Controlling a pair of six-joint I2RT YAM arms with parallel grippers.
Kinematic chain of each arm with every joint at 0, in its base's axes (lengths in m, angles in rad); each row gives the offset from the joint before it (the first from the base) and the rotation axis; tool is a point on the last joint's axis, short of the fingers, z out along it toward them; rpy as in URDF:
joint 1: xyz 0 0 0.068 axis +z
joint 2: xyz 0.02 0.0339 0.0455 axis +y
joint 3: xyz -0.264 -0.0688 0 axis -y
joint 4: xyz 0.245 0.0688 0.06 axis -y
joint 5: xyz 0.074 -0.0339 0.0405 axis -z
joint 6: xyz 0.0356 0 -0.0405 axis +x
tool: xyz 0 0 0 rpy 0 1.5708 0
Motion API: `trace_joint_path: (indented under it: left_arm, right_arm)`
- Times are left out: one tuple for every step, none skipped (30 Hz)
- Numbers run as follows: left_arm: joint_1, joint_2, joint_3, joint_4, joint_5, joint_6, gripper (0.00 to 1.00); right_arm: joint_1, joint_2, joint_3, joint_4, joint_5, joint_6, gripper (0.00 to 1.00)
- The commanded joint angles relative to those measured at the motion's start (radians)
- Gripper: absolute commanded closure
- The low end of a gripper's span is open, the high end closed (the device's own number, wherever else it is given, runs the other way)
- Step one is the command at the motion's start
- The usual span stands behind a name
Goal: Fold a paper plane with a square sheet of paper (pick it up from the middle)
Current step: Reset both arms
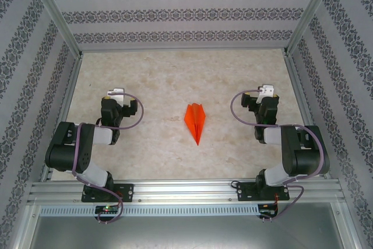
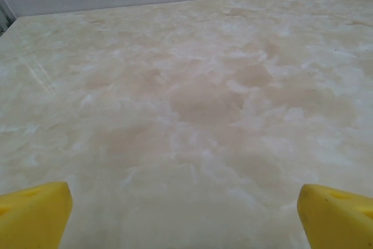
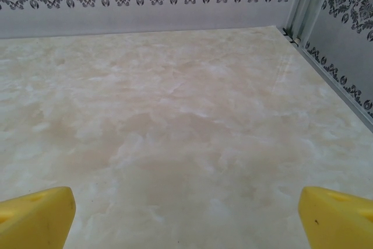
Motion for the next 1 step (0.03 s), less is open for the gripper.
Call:
trace_joint_path:
  left_arm:
    - [0.008, -0.008, 0.019, 0.022, 0.032, 0.019, 0.0]
  right_arm:
    - [0.003, -0.014, 0.014, 0.03, -0.018, 0.015, 0.02]
